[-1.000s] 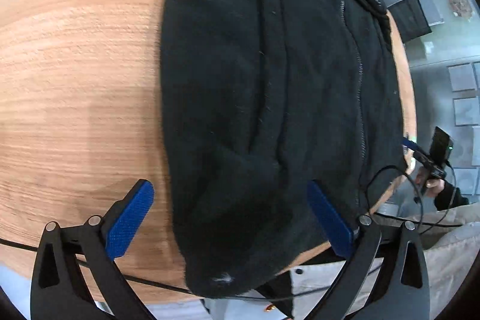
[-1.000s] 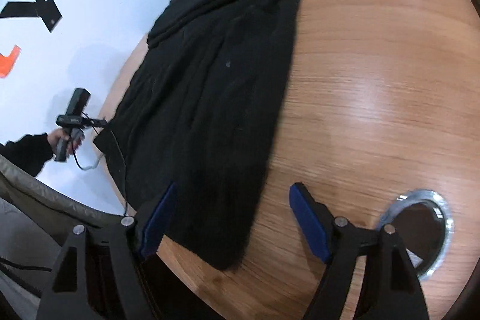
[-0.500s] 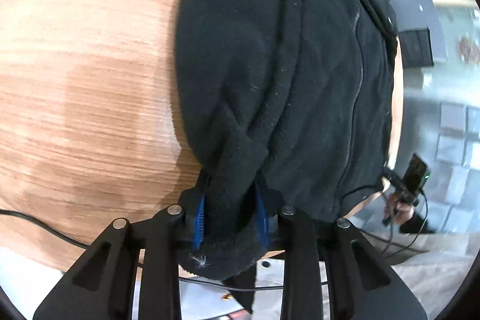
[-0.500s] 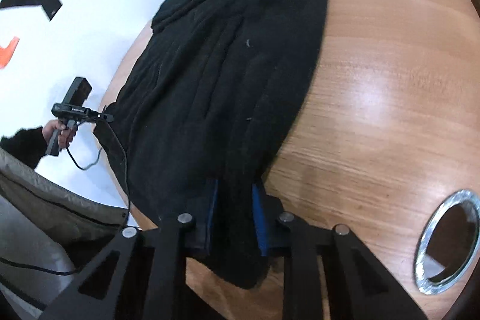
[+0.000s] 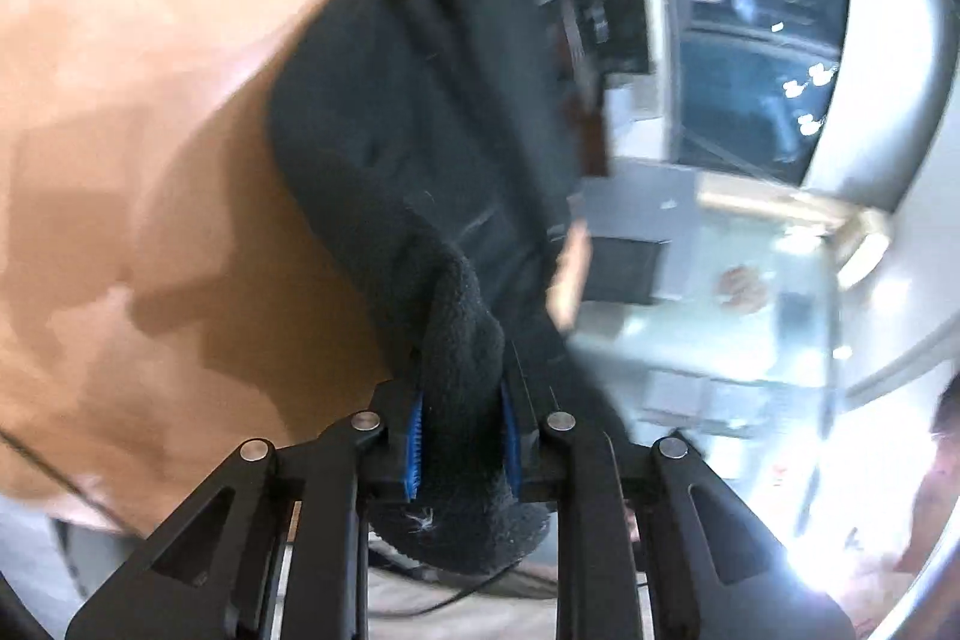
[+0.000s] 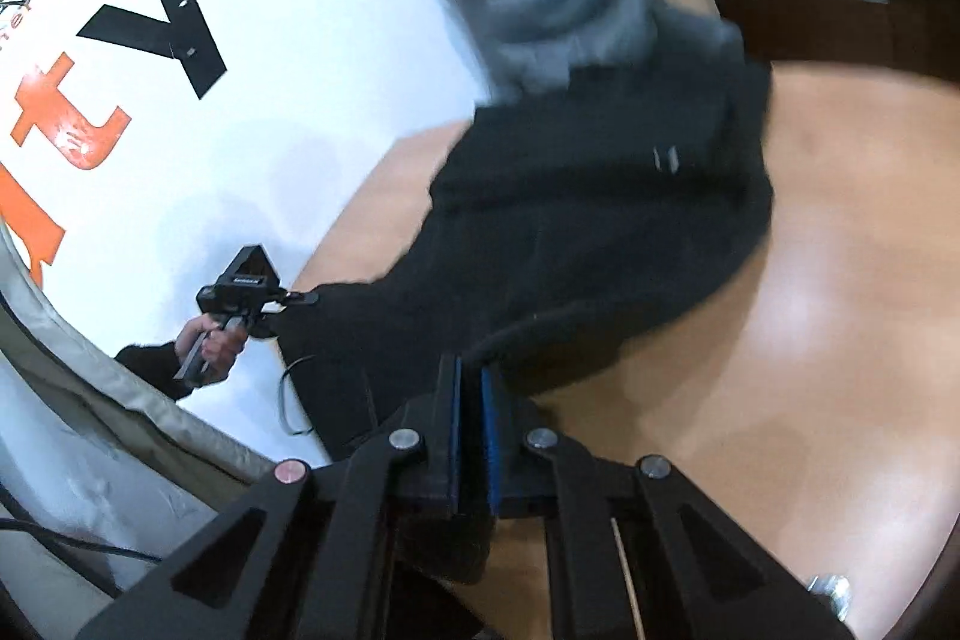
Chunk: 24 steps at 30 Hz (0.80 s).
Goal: Fold clothes
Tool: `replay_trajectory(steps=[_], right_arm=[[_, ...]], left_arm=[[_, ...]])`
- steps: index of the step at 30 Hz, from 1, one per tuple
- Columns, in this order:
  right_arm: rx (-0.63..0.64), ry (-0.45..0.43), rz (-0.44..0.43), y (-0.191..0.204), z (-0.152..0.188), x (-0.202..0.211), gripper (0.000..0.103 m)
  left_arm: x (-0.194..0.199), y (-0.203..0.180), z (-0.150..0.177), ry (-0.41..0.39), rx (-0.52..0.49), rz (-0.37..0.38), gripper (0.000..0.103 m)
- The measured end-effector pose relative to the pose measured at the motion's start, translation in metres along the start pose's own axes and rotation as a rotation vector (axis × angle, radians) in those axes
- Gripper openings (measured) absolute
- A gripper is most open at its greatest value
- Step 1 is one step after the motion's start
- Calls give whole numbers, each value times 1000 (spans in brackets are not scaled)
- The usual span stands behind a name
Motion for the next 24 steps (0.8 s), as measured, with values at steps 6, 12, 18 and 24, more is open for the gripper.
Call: replay_trajectory(steps=[6,12,18,24], right_arm=[[-28,-1,75,9,-30,-9,6],[-79,-196,65,11,-87,18,6],[-81,-321,46,-28,-145,44,6],[-131,-398,15,-111,-201,52,6]], left_arm=[[9,-21,-35,52,-19,58,18],[28,-46,-100,-18,-23,124,18],[28,-92,-181,-136,-56,134,18],[19,-109,-258,-271,-57,122,19]])
Point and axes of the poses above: each gripper's, at about its wrist camera, not at the fingertips, and x roughly against the way its jaws point, y to its left, z to its underside, the point moved 9 cm from there along -x, roughly the way its jaws point, and after that the axes turned 10 degrees about y, right-handed, at the moved point
